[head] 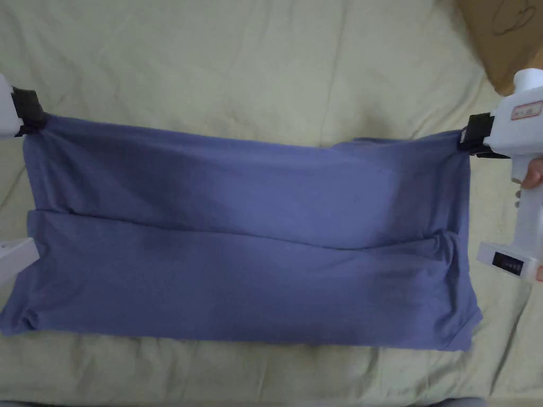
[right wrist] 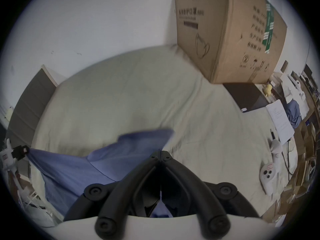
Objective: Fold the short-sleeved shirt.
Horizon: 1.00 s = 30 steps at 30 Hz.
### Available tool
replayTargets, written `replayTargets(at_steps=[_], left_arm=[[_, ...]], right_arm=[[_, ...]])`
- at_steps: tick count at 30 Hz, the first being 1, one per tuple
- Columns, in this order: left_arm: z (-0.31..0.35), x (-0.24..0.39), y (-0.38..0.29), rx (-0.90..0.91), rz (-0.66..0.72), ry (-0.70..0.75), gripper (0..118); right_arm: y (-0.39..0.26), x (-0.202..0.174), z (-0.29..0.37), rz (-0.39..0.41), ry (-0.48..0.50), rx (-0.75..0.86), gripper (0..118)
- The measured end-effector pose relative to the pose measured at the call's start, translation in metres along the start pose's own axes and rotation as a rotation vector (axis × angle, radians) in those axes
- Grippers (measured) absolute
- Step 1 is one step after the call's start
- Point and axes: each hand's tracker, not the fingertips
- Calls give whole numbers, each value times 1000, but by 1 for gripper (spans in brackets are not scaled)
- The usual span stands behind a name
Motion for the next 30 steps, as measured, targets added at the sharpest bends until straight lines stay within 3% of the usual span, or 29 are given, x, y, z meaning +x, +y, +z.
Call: replayTargets(at_steps=[8,14,15,19,20,22,23,25,26,30], left_arm=[[73,-26,-42,72,14,-43,1],[79,-47,-107,-17,76,-4,3],[75,-50,-119,-48,89,18,7],[65,-57,-162,-165,131,199,66],[64,-59,-169,-186,134,230,77],[66,-65,-180,-185,174,211,80],[68,-67,-182,-186,186,209,86],[78,-69,-175,-156,200,208,89],[84,-69,-170,-136,197,208,89],[126,-52,-129,114,150,148,91]], right_arm=[[-63,27,90,-60,74,96,0],[-143,23,107,-79,66,55,0],[-157,24,106,-91,66,36,0],[-201,28,93,-146,21,-26,3],[-208,29,91,-170,17,-50,14],[-219,35,85,-183,-13,-63,28],[-220,36,86,-173,-20,-70,46],[-221,37,93,-142,-68,-69,108],[-217,37,100,-128,-82,-39,114],[-185,29,145,-58,-90,142,113]])
